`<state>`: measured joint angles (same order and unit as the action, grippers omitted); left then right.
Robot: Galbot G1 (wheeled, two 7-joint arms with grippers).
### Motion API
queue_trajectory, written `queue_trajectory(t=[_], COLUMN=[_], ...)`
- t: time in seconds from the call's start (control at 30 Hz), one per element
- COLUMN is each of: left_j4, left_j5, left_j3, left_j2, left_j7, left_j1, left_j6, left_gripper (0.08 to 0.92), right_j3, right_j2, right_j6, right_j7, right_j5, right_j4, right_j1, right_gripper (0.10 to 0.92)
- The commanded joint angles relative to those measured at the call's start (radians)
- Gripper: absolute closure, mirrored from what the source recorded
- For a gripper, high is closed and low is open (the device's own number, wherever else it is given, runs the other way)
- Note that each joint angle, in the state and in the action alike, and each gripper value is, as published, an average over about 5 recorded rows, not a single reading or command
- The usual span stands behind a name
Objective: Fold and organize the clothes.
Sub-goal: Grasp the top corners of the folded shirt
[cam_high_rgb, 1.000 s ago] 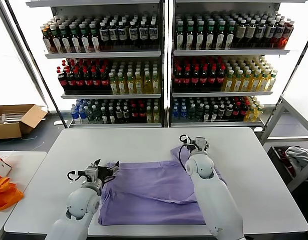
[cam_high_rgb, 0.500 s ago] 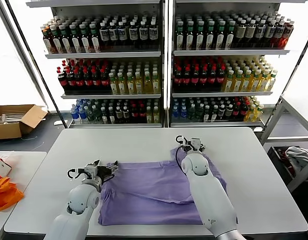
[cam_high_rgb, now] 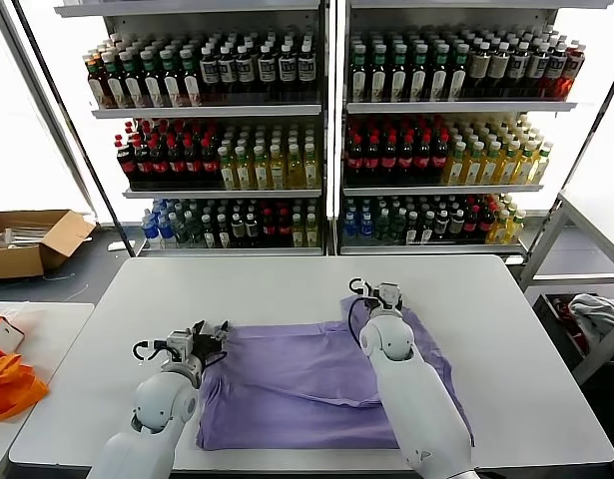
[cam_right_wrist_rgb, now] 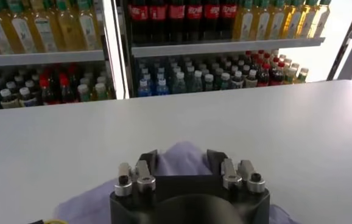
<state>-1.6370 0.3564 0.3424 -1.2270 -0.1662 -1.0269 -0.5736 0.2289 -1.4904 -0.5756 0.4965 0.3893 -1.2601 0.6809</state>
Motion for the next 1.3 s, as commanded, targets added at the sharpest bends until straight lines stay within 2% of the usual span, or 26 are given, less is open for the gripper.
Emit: queue_trajectory(t=[0.03, 0.3, 0.43, 0.6, 0.8, 1.3], left_j4=[-0.001, -0.021, -0.037, -0.041, -0.075, -0.208], left_j5=[0.002, -0.002, -0.009, -0.010, -0.012, -0.022], left_j3=[-0.002, -0.001, 0.003, 0.007, 0.013, 0.042], left_j2=[-0.008, -0.013, -0.011, -0.017, -0.021, -0.001], left_j7=[0.005, 0.015, 0.023, 0.024, 0.033, 0.039], left_j1=[-0.014, -0.031, -0.047, -0.051, -0.057, -0.135], left_j6=[-0.004, -0.004, -0.004, 0.010, 0.085, 0.124], left_gripper=[0.597, 0.830, 0.907, 0.916, 0.916, 0.916], right_j3=[-0.001, -0.002, 0.002, 0.005, 0.019, 0.026], right_j2=[0.004, 0.027, 0.030, 0.019, 0.021, 0.083], right_j6=[-0.006, -0.006, -0.006, -0.005, -0.004, -0.005], right_j7=[0.011, 0.017, 0.020, 0.021, 0.016, 0.025], right_j5=[0.009, 0.024, 0.030, 0.029, 0.055, 0.095], right_j4=[-0.054, -0.102, -0.118, -0.122, -0.172, -0.467], right_j1=[0.046, 0.060, 0.067, 0.075, 0.076, 0.162], right_gripper=[0.588, 0.822, 0.904, 0.912, 0.912, 0.912])
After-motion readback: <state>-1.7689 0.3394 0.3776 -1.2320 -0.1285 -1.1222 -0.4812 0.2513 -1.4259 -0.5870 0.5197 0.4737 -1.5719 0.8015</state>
